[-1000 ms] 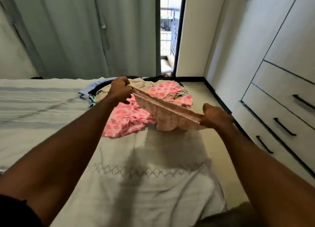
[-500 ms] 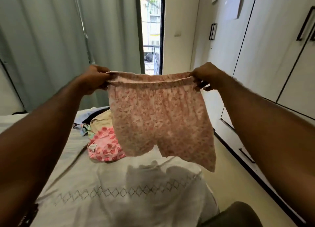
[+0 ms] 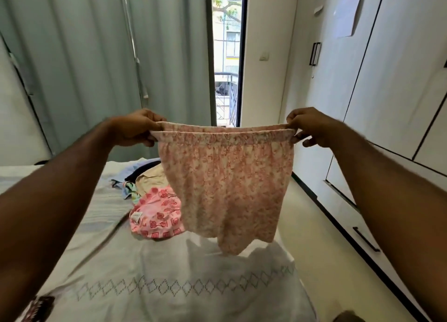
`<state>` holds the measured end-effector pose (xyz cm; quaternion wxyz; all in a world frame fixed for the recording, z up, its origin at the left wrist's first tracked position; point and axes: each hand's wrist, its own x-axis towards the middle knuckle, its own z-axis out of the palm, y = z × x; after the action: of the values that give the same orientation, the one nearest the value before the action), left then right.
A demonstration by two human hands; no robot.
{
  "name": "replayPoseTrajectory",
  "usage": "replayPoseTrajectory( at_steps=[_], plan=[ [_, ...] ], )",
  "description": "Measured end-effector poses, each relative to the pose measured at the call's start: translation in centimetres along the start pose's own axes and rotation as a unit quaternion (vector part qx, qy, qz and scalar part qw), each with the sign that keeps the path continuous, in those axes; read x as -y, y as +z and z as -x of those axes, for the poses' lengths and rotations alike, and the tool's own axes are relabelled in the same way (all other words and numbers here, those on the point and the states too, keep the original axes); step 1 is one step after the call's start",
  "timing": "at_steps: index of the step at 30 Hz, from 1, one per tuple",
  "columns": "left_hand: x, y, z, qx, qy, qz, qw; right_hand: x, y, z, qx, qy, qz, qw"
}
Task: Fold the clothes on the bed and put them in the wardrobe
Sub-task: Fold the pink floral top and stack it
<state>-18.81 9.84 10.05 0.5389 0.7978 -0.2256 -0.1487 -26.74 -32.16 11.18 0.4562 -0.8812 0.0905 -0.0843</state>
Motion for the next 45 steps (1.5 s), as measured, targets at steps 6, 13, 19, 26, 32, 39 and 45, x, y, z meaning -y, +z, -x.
replayPoseTrajectory(
  at_steps=[6,13,19,26,32,39,45],
  plan=[
    [3.2,-1.2,-1.7,0.013,-0.107,0.003,0.994,-0.7,2.2,-4.6,0.078,0.016,-0.012,0.997],
    [6.0,0.1,-9.0,-0.376,-0.067,-0.034,0.923,-2.6,9.6,-12.1,-0.146,-0.064,0.137,0.978],
    [3.0,-3.9,-11.5,-0.547,0.063,-0.139,0.823,3.1,9.0,-16.3,-0.275,-0.120,0.030,0.953],
    [4.6,-4.1,-9.8,-0.569,0.176,-0.187,0.781,3.8,9.6,-13.3,-0.318,-0.182,0.062,0.928],
    [15.6,3.8,-4.6,-0.472,0.178,-0.248,0.827,-10.2,14.2,-6.7,-0.209,-0.207,0.252,0.922],
    [30.6,17.6,4.9,-0.231,0.083,-0.292,0.925,-27.0,18.0,3.7,0.122,-0.075,0.405,0.903],
    [35.1,22.1,9.8,-0.066,0.061,-0.399,0.912,-31.9,16.9,6.8,0.238,-0.040,0.364,0.900]
  ],
)
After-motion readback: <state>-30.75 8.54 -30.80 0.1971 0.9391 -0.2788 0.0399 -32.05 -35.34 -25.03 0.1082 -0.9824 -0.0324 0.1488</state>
